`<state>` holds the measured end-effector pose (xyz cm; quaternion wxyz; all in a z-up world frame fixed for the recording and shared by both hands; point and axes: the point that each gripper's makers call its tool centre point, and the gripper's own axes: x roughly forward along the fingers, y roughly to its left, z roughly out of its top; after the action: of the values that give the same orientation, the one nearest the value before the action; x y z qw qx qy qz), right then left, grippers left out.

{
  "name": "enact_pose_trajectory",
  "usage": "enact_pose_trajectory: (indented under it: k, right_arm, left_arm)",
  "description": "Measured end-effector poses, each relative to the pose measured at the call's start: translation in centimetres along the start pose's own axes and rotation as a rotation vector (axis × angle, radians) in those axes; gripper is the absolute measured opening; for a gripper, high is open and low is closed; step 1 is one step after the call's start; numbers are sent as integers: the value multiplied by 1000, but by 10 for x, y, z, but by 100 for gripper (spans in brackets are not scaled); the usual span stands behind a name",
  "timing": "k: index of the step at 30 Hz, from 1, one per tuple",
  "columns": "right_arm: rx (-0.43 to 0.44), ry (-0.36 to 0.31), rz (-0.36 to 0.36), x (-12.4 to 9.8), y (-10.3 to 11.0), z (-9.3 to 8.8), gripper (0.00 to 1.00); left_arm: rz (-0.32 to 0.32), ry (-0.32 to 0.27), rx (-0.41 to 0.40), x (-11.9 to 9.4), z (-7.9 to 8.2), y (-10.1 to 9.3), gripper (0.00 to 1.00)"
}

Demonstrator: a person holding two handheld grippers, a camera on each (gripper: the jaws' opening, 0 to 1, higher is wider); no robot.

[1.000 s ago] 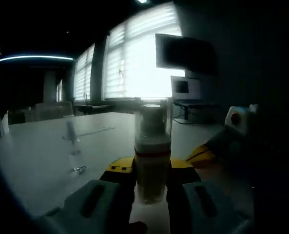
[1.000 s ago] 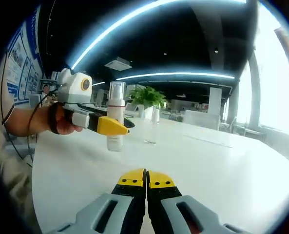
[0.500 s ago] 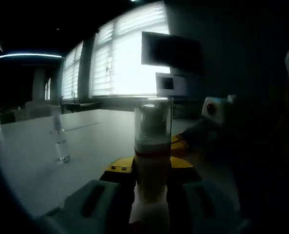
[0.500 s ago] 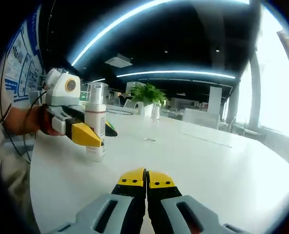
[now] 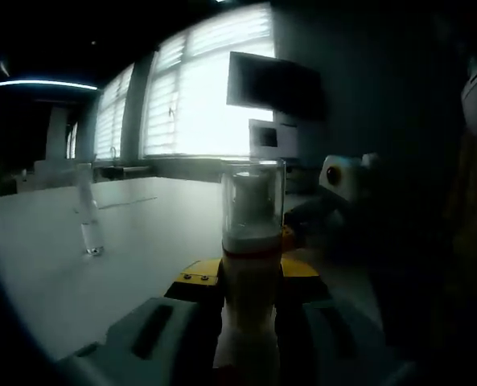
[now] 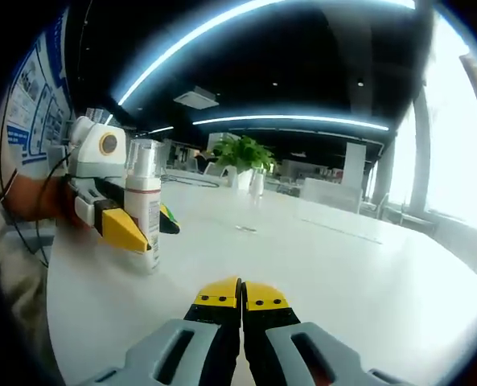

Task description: Clamp pump bottle remove cover press pump head put on cover

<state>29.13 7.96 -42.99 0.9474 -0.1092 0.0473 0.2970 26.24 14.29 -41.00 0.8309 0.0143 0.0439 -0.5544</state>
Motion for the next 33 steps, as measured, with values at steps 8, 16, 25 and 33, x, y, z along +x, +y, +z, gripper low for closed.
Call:
enact_pose_trajectory:
  k: [8, 16, 25, 33]
  right_arm:
    - [1, -2, -4, 0, -1, 0, 0]
    - [-2, -1, -3, 1, -1, 0, 0]
    - [-3, -2, -3, 2, 0, 0, 0]
    - [-4, -2, -4, 1, 0, 0, 0]
  left_arm:
    - [-3, 1, 28, 0, 0, -1, 15]
    - [21, -19, 46, -3, 6, -1, 18]
    - [106, -36, 36, -7, 4, 7, 19]
    - [114, -41, 73, -7, 6, 5, 14]
